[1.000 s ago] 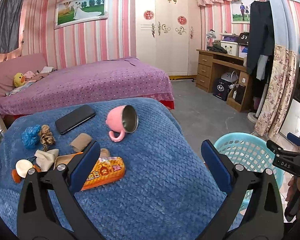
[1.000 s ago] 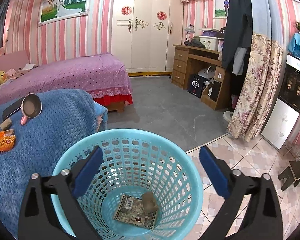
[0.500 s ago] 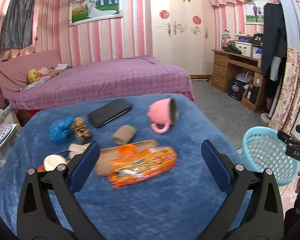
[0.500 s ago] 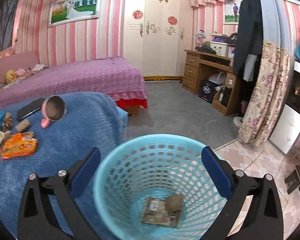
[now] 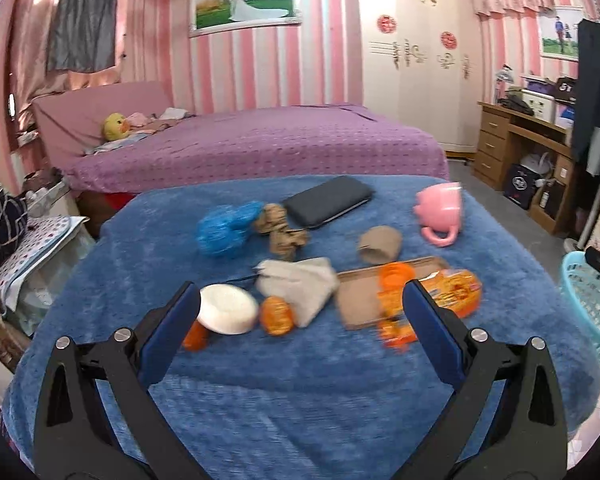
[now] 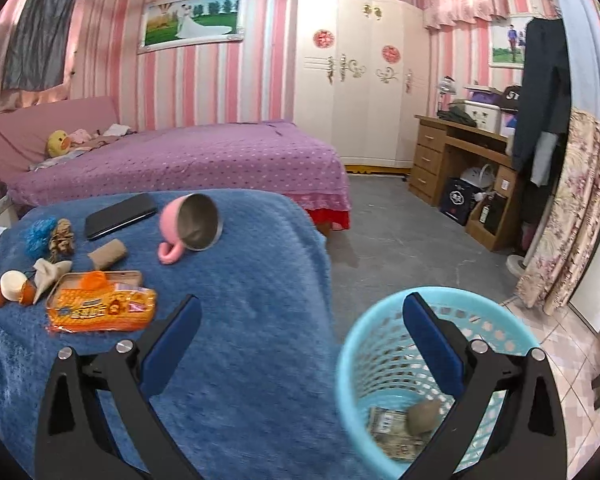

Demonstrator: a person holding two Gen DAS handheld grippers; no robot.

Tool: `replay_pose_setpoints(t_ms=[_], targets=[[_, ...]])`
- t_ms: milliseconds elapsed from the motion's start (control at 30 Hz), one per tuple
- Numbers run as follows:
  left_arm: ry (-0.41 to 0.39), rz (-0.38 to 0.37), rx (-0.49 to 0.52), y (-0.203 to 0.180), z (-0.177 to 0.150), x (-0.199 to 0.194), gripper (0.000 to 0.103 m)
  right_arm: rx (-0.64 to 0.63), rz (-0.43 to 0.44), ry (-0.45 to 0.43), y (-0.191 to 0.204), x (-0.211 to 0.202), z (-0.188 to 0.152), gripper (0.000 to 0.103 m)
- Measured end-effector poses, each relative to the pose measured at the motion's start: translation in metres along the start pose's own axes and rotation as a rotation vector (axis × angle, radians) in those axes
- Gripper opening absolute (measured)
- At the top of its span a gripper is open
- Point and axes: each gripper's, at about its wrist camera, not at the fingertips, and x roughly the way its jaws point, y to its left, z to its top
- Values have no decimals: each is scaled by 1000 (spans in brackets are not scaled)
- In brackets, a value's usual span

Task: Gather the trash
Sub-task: 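Move both tools back over the bed toward the orange peel, then grasp the orange peel with the left tool while the right tool grasps the orange snack bag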

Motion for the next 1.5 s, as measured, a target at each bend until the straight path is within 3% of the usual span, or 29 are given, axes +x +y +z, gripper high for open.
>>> replay_pose_setpoints(t_ms=[333, 633, 900, 1133, 1200, 1333, 1433, 1500], targets=[[56, 63, -37, 57, -25, 33, 98, -69, 12, 43, 44, 19, -10, 98], [156, 63, -164, 113, -37, 55, 97, -72, 19, 71, 67, 30, -25, 98], [276, -18, -158, 118, -49, 81, 77, -117, 0, 77, 77, 33, -28, 98], [292, -40, -104, 100, -43, 93, 71, -84, -7, 86, 70, 37, -23, 98], [322, -61, -99, 99, -45, 99, 56, -83, -7, 82, 69, 36, -21, 98], [311, -92, -138, 104, -43, 100, 52, -79, 6, 72, 68, 35, -19, 98], [293, -142, -180, 111, -42, 97, 29, -90, 23, 92, 73, 40, -18, 98], [289, -152, -179, 111, -42, 95, 24, -98, 39, 94, 77, 39, -18, 98]])
